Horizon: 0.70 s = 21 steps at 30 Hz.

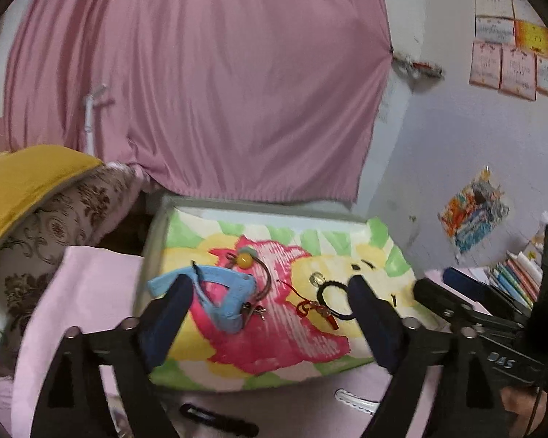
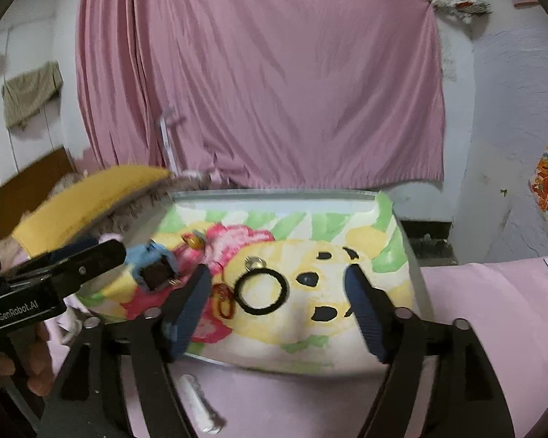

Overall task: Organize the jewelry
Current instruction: 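Open both tools to drop the earrings and hair tie into the tray, then move both tools toward the remaining gold earring and white hair clip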

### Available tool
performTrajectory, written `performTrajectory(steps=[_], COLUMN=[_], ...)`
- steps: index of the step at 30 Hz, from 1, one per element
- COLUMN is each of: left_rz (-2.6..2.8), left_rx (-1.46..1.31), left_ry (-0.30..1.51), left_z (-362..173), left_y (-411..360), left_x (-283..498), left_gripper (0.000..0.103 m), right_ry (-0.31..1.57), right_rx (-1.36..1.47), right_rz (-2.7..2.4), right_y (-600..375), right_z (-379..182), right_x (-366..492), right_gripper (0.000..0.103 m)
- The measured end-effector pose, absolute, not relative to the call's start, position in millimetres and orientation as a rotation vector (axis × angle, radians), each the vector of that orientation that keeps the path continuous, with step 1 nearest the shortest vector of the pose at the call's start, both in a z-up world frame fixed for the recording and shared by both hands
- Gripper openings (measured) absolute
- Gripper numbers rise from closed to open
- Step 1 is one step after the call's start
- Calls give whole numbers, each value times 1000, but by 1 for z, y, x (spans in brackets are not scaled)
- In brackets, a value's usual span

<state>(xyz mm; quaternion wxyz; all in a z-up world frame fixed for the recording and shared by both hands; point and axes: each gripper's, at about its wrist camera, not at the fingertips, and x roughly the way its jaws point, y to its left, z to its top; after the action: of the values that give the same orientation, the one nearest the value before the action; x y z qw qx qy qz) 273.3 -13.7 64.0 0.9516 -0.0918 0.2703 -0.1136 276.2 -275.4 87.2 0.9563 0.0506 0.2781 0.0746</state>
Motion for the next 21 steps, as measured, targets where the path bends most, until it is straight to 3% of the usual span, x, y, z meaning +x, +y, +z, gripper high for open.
performTrajectory(steps=[4,8,21], left_rz=[-199,-177,-157], left_rx=[-179,-166,-155], left_ry=[490,437,342], left_z=[73,80,72], left_y=[-8,-3,3], left_x=[246,220,142], left_gripper=[102,103,103], right_ry=[484,443,271], right_rx=[136,165,152], right_rz=[156,177,194], right_y=[-281,-283,-286], right_z=[101,107,104], right_x=[246,220,138], right_gripper=[93,102,102])
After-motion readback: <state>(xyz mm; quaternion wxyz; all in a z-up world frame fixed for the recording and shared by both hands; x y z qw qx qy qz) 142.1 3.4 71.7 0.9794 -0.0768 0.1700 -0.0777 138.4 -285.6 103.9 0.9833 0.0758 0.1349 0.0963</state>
